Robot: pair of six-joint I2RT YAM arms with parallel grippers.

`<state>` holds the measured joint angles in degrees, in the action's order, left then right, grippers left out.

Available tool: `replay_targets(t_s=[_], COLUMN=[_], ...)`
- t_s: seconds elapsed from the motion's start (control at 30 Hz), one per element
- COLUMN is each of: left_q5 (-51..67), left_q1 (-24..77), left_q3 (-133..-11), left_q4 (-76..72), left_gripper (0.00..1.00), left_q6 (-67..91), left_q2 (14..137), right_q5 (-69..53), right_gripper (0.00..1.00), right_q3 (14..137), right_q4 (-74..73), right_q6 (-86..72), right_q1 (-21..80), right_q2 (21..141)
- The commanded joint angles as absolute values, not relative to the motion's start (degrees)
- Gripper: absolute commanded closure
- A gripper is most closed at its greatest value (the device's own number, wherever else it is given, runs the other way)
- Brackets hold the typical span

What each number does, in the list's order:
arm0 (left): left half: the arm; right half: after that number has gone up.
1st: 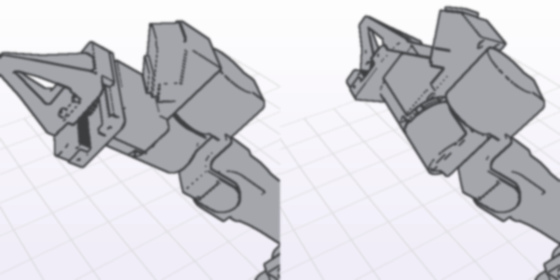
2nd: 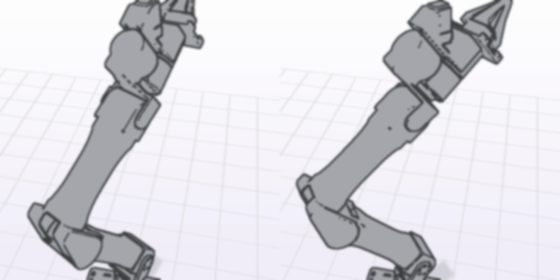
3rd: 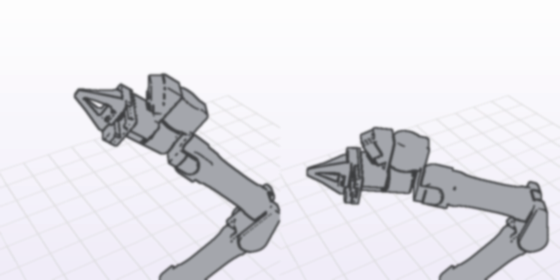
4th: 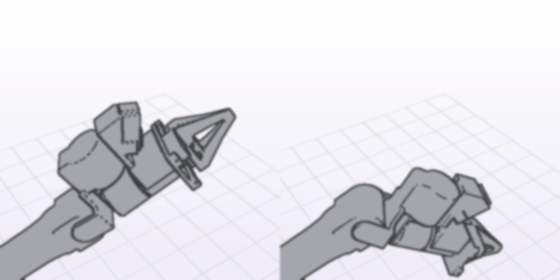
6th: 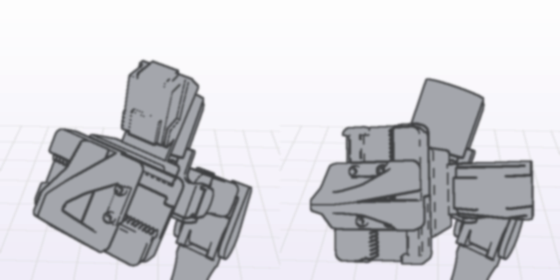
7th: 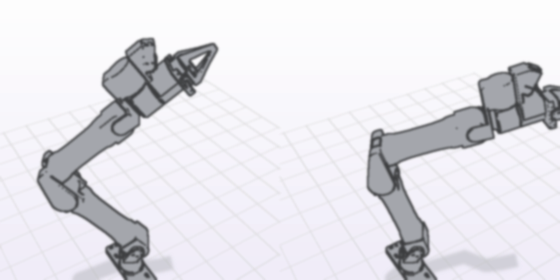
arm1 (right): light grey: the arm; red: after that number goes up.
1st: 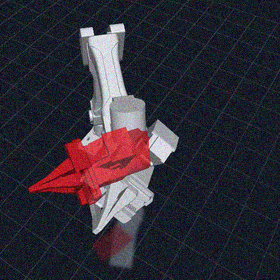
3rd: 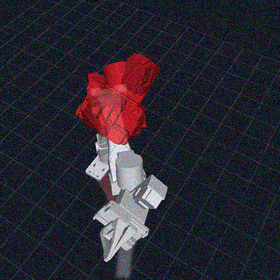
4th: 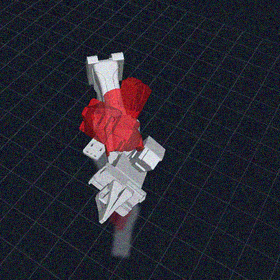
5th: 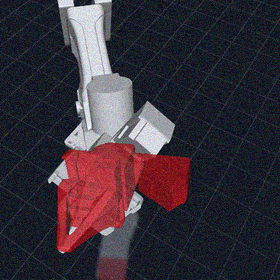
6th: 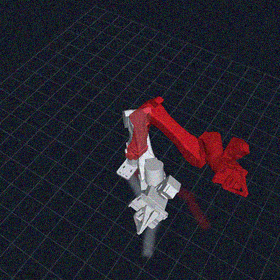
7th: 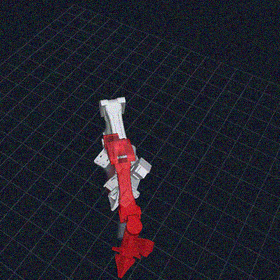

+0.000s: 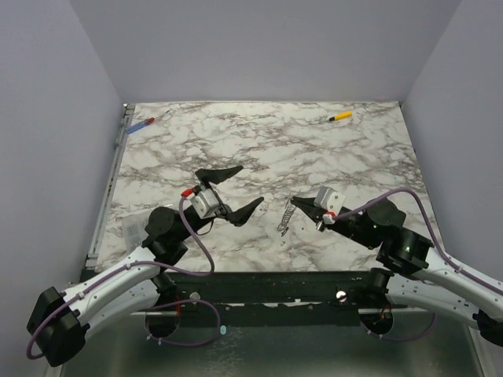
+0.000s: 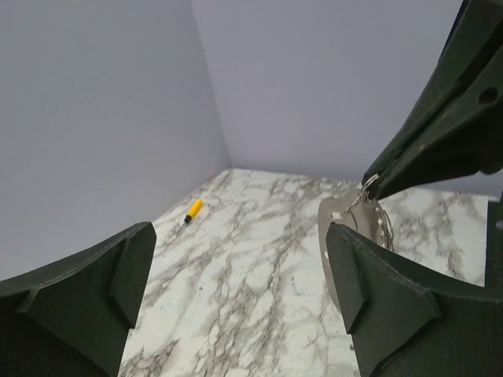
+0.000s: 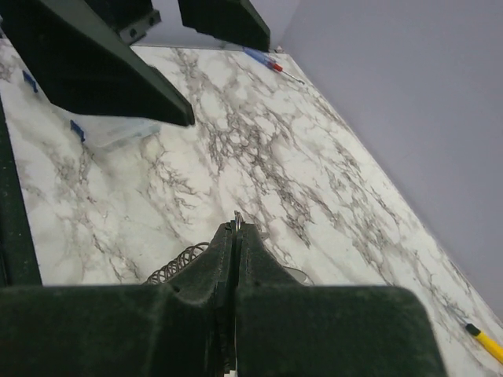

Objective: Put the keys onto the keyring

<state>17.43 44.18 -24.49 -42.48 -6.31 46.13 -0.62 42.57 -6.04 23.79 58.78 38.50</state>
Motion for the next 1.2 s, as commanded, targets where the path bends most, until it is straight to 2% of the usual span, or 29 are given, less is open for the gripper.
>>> replay_targets(t_s=[0.0,0.07,0.2,0.27,0.4,0.6,0.73,1.17], left_q5=[10.48,12.0,20.21,25.83,35.6,41.95,45.57,46.17], left_q1=[43.87,43.81,43.62,43.64,43.61,43.64,43.6,43.73], left_q3=[-21.05,-20.51,-20.48,-20.39,-21.28,-22.19,-22.67,-23.35], left_q4=[-52.7,-53.65,-54.84,-56.11,-56.87,-56.95,-56.95,-56.87], left_gripper=[0.02,0.08,0.26,0.3,0.35,0.37,0.44,0.58], left_q6=[-0.66,-1.04,-0.43,0.48,2.25,3.74,4.3,2.93], left_q2=[41.63,40.89,41.16,41.58,43.63,45.12,46.3,49.44], right_q5=[3.83,1.88,-5.97,-9.33,-14.38,-18.57,-19.9,-23.46], right_gripper=[0.99,0.99,0.99,0.99,0.99,0.99,0.99,0.99], right_q3=[41.25,41.37,42.53,42.83,43.48,44.88,45.52,46.38], right_q4=[0.83,1.37,-0.7,-1.89,-2.45,-2.66,-2.07,-1.2], right_q6=[23.23,22.66,21.79,21.43,21.4,21.86,22.02,21.21], right_q1=[58.89,58.89,58.89,58.89,58.89,58.89,58.89,58.89], right_q2=[36.85,36.86,37.66,38.15,39.61,41.49,42.09,43.07])
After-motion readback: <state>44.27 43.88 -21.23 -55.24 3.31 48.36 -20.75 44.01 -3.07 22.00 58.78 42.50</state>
